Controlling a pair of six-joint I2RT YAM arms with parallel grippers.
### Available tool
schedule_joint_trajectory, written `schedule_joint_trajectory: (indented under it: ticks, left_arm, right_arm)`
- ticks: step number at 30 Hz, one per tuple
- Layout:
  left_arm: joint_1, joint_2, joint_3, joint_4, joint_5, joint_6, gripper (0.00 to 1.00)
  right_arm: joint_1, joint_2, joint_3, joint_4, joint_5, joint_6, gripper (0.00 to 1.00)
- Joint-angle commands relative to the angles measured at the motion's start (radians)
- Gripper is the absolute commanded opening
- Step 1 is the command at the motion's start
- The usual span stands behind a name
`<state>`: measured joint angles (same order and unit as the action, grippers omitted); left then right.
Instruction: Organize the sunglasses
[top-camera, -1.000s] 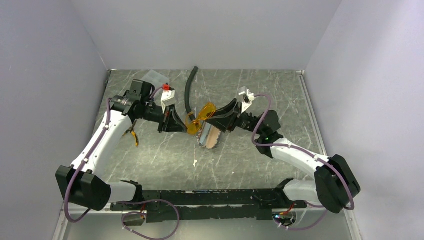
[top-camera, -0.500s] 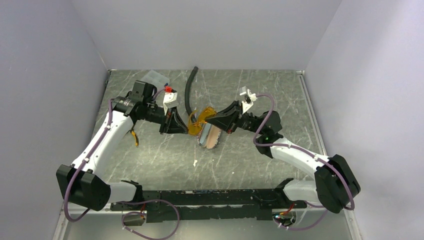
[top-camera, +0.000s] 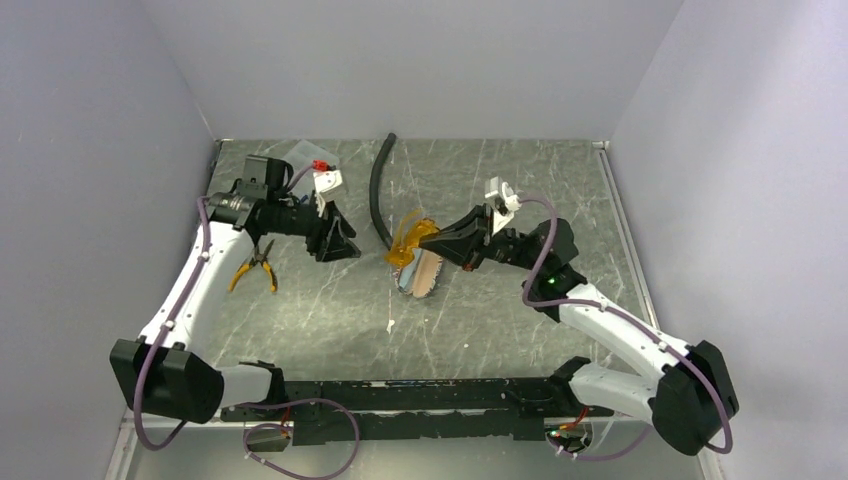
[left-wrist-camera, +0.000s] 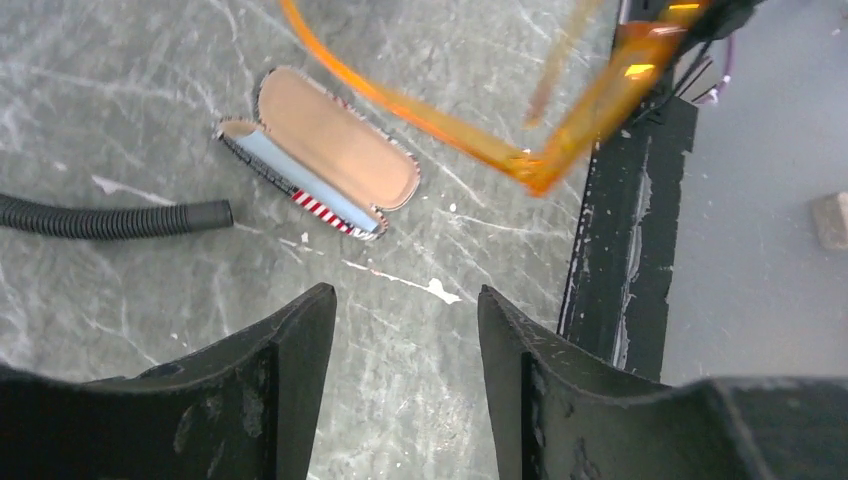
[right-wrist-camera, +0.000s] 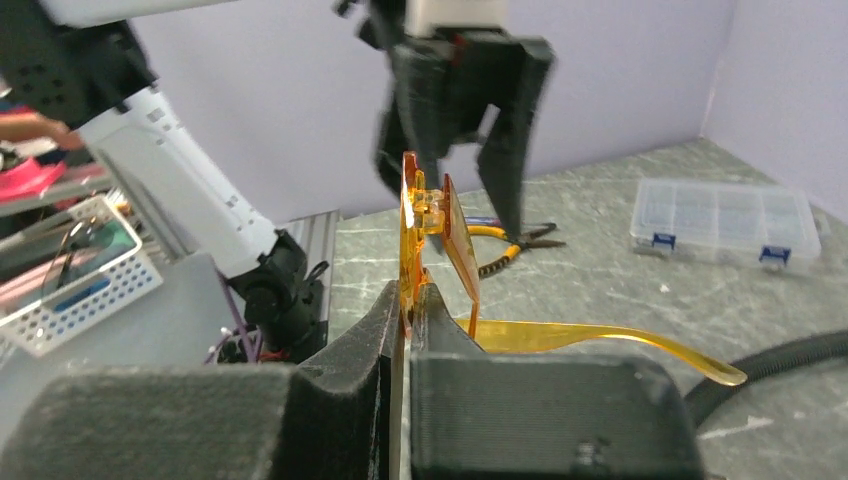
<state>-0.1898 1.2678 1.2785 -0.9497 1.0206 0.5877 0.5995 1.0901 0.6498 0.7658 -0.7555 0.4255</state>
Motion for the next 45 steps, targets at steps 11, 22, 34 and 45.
schedule_joint_trajectory:
  ticks: [11,22,34,45]
  left_arm:
    - [-0.116,0.233,0.023,0.215,-0.037,-0.244,0.49]
    - [-0.189,0.051,-0.002,0.272,0.11,-0.308,0.51]
    - [-0.183,-0.047,0.071,0.312,-0.76,-0.198,0.72]
    - [-0.385,-0.051,-0.106,0.481,-0.742,0.028,0.94]
  right_arm:
    - [0.224,0.01,0.13,-0.031,-0.094,-0.227,0.0]
    - [0.098,0.188,0.096,0.148,-0.011,0.029,0.0]
    - [0.043,0.115,0.001,0.088,0.361,0.17,0.0]
    - [0.096,0.058,-0.035,-0.062,0.823,0.398,0.0]
